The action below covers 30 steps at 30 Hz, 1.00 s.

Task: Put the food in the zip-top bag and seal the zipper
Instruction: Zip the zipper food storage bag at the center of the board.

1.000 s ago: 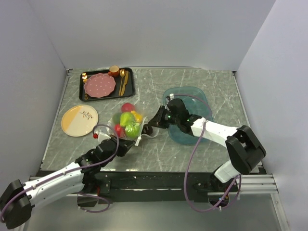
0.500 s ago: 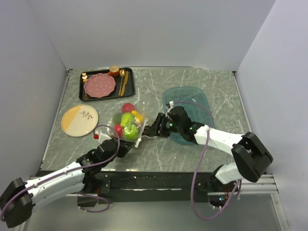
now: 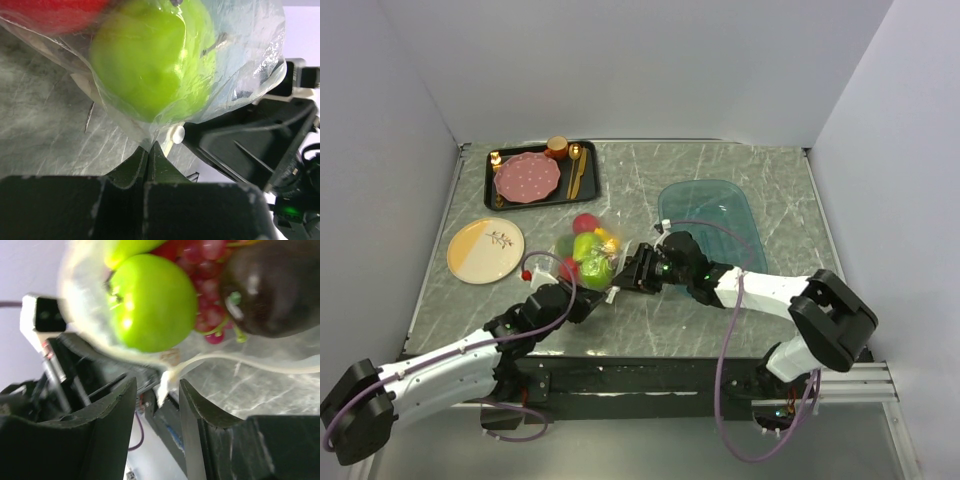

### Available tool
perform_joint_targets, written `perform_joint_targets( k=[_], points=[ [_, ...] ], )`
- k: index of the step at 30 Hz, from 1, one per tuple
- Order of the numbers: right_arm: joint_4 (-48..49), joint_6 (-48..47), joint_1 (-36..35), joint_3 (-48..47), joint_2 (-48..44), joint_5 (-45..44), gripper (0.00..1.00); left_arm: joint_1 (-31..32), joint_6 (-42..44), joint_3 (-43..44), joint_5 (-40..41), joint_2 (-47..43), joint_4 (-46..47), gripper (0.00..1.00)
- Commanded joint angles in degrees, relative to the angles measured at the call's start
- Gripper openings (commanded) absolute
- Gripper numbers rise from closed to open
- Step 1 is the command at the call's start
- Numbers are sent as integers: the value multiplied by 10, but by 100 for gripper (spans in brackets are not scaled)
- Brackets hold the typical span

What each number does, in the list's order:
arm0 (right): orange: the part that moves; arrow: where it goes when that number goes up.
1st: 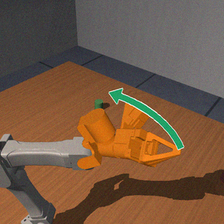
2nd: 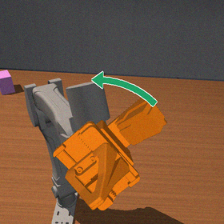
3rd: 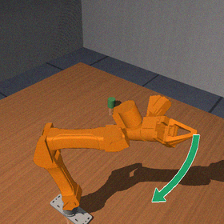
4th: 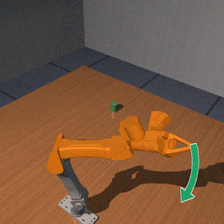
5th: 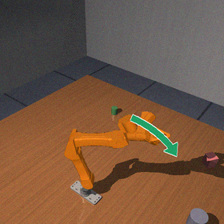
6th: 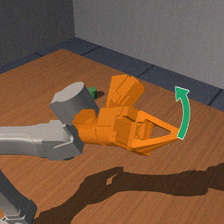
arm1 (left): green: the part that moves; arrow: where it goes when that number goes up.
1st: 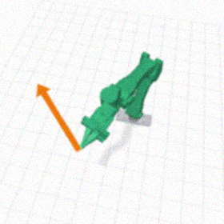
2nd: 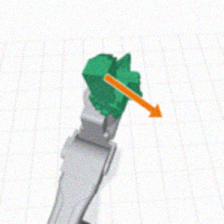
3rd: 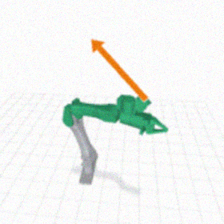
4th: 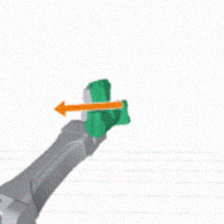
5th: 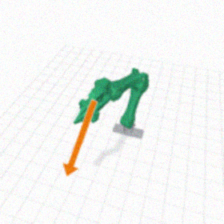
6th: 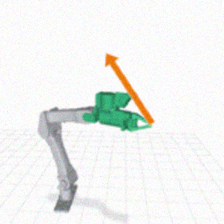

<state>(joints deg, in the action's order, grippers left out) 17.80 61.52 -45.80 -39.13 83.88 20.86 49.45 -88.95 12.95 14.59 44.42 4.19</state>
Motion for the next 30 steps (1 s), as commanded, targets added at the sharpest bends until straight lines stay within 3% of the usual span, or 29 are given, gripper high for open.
perform_joint_targets(
  k=[1, 10, 17, 21, 24, 30],
  points=[
    [17, 6, -7, -16, 19, -32, 46, -1, 11, 20, -14, 2, 43, 1],
    [30, 11, -8, -2, 28, -35, 34, -1, 15, 23, -15, 0, 48, 1],
    [29, 13, -8, 0, 30, -34, 34, -1, 12, 21, -16, 4, 59, 1],
    [36, 16, -8, 4, 29, -36, 26, -1, 14, 23, -18, 8, 58, 1],
    [22, 10, -7, -3, 30, -36, 10, -2, 13, 21, -18, 7, 59, 1],
    [27, 12, -7, 5, 22, -31, 0, -1, 4, 10, -13, -2, 56, 1]
  ],
)
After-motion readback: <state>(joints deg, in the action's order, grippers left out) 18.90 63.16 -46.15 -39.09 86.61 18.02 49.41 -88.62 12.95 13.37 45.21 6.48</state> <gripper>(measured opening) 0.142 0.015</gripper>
